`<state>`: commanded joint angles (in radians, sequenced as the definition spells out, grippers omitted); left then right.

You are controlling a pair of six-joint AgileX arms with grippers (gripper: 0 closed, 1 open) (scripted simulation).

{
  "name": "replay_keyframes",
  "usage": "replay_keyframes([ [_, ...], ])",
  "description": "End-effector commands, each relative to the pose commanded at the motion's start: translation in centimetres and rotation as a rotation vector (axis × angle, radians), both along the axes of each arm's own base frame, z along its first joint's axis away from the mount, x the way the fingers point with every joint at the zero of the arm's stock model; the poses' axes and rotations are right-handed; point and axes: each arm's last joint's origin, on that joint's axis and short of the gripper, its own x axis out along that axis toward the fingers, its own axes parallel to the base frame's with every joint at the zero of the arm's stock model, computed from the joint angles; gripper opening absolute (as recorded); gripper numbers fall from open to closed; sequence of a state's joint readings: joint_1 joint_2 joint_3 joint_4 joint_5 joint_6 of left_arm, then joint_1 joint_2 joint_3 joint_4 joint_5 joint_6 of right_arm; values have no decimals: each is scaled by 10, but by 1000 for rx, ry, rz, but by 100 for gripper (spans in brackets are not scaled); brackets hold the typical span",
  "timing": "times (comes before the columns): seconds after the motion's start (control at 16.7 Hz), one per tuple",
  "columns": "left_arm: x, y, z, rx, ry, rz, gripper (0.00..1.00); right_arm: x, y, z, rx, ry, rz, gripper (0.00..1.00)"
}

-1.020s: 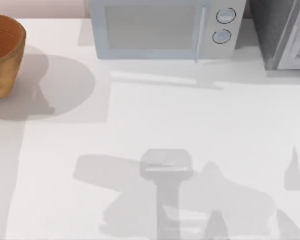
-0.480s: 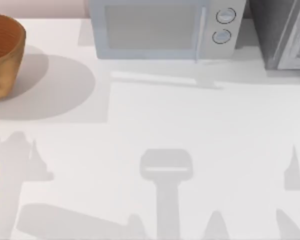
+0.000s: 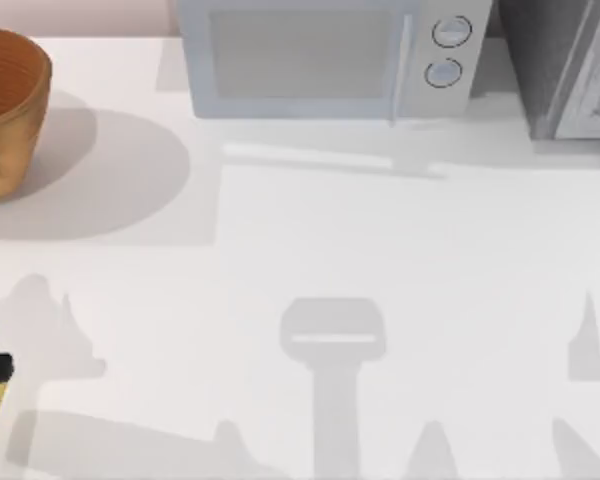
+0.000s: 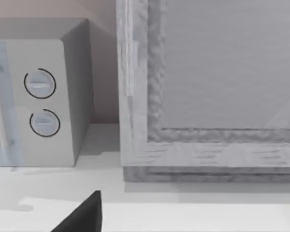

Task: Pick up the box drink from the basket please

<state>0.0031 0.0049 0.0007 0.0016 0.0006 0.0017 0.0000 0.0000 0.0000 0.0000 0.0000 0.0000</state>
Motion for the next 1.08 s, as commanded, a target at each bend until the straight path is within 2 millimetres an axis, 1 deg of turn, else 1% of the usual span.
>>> replay_keyframes([
  [0.18, 2, 0, 2, 1, -2, 20, 0, 0, 0, 0, 0, 0, 0, 100],
  [0.42, 12, 3, 12, 2, -6, 117, 0, 0, 0, 0, 0, 0, 0, 100],
  [0.78, 41, 7, 26, 5, -12, 336, 0, 0, 0, 0, 0, 0, 0, 100],
  [1.08, 65, 9, 28, 5, -15, 495, 0, 0, 0, 0, 0, 0, 0, 100],
])
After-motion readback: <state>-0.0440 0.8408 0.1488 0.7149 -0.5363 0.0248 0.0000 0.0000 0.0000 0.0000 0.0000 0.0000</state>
